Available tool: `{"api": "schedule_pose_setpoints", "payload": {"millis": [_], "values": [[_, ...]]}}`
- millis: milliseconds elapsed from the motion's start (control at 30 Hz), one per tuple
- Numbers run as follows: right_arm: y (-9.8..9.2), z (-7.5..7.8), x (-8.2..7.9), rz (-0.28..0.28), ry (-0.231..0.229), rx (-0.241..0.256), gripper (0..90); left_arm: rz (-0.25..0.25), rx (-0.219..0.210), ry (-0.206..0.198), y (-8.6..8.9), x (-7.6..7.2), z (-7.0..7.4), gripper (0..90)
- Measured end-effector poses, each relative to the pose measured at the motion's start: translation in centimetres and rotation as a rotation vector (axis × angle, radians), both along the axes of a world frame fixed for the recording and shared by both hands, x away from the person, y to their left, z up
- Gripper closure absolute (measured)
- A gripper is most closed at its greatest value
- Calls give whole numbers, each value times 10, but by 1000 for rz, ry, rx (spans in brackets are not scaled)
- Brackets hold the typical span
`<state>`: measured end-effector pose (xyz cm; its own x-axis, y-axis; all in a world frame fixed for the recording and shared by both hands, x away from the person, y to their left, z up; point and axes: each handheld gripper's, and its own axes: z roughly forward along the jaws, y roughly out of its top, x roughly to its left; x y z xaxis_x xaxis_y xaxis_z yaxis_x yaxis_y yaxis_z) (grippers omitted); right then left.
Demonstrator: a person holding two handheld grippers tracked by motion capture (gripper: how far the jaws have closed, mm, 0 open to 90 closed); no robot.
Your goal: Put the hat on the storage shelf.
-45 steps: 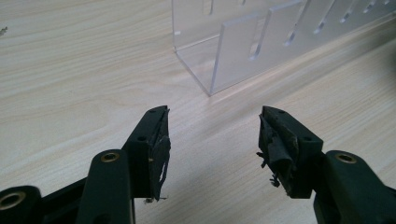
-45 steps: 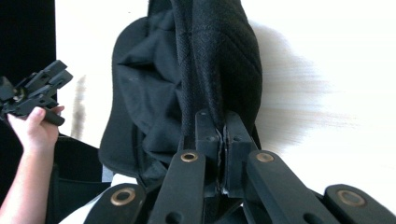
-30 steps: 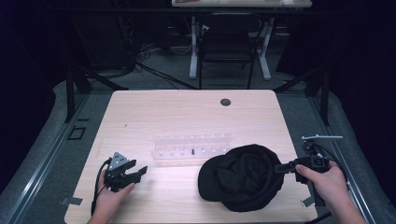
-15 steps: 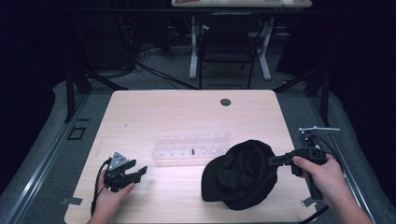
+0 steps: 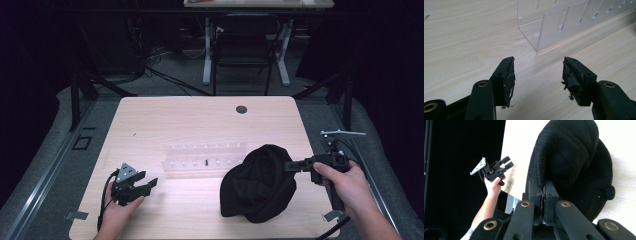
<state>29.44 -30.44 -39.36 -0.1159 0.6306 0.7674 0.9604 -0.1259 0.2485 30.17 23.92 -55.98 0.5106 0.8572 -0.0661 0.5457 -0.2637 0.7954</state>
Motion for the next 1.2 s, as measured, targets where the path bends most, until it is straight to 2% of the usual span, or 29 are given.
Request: {"api": "schedule_pose_setpoints", "payload": {"millis": [100, 367, 600, 967, 1000, 1033, 1200], "values": [[2, 3, -1, 3, -7, 27, 879, 1, -1, 0, 0, 0, 0, 437], [6, 17, -5, -1, -56, 50, 879, 1, 1, 1, 0, 0, 0, 436], [5, 27, -5, 2, -83, 44, 879, 1, 2, 2, 0, 0, 0, 437], [-4, 46, -3, -30, -124, 47, 879, -1, 1, 3, 0, 0, -1, 436], [-3, 47, -2, -48, -130, 54, 880, -1, 0, 2, 0, 0, -1, 437], [-5, 49, -1, -36, -132, 49, 880, -1, 1, 2, 0, 0, -1, 437], [-5, 61, 2, -47, -160, 55, 879, -1, 0, 3, 0, 0, -1, 436]]}}
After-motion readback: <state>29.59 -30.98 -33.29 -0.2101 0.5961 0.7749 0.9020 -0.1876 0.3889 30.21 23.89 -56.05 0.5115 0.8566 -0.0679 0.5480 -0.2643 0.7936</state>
